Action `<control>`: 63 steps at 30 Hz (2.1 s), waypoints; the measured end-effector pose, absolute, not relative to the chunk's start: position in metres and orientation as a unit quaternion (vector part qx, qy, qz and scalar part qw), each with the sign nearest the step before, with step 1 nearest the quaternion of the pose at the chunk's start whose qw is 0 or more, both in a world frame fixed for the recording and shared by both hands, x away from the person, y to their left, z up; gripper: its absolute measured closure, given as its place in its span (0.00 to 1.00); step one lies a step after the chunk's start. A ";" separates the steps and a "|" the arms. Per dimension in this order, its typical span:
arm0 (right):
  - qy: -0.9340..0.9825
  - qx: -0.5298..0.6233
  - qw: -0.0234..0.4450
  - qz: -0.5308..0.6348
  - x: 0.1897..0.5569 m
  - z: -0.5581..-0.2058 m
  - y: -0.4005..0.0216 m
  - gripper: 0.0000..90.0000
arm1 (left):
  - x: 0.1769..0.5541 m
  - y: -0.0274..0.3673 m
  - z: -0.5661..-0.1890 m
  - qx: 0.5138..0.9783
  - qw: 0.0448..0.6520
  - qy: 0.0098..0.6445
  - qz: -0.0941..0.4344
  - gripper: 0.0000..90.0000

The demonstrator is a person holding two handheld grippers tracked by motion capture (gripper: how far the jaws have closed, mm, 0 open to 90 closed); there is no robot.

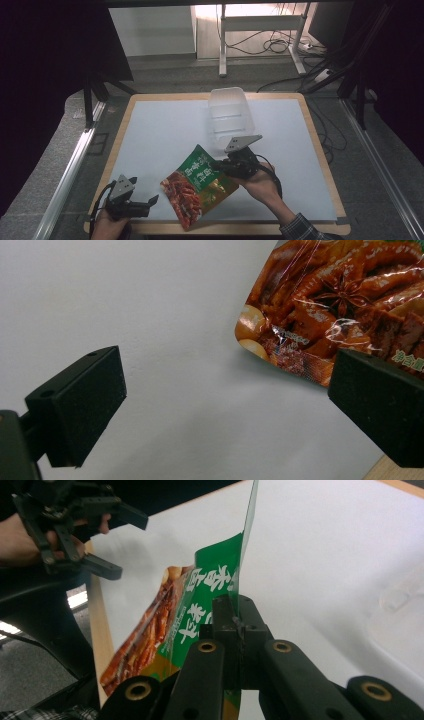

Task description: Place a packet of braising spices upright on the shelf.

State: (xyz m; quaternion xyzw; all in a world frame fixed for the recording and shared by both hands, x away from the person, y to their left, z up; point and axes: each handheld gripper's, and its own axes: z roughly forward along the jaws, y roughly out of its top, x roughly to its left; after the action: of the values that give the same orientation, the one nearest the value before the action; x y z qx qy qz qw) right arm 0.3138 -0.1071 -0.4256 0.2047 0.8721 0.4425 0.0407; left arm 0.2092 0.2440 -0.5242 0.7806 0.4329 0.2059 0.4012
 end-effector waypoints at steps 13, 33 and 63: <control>0.870 0.177 0.024 0.460 0.306 -0.386 -0.095 0.99 | 0.209 0.244 -0.524 0.779 0.401 0.434 0.207 0.02; 0.868 0.143 0.080 0.469 0.310 -0.346 -0.088 0.99 | 0.209 0.244 -0.524 0.782 0.398 0.430 0.210 0.02; 0.861 0.146 0.118 0.473 0.399 -0.305 -0.059 0.99 | 0.209 0.244 -0.524 0.783 0.401 0.428 0.207 0.02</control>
State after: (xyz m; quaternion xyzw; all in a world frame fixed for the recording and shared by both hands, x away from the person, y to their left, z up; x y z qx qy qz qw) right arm 0.3994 -0.0592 -0.3054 0.1463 0.8611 0.4725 0.1175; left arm 0.2087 0.2437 -0.5244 0.7828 0.4284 0.2075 0.4008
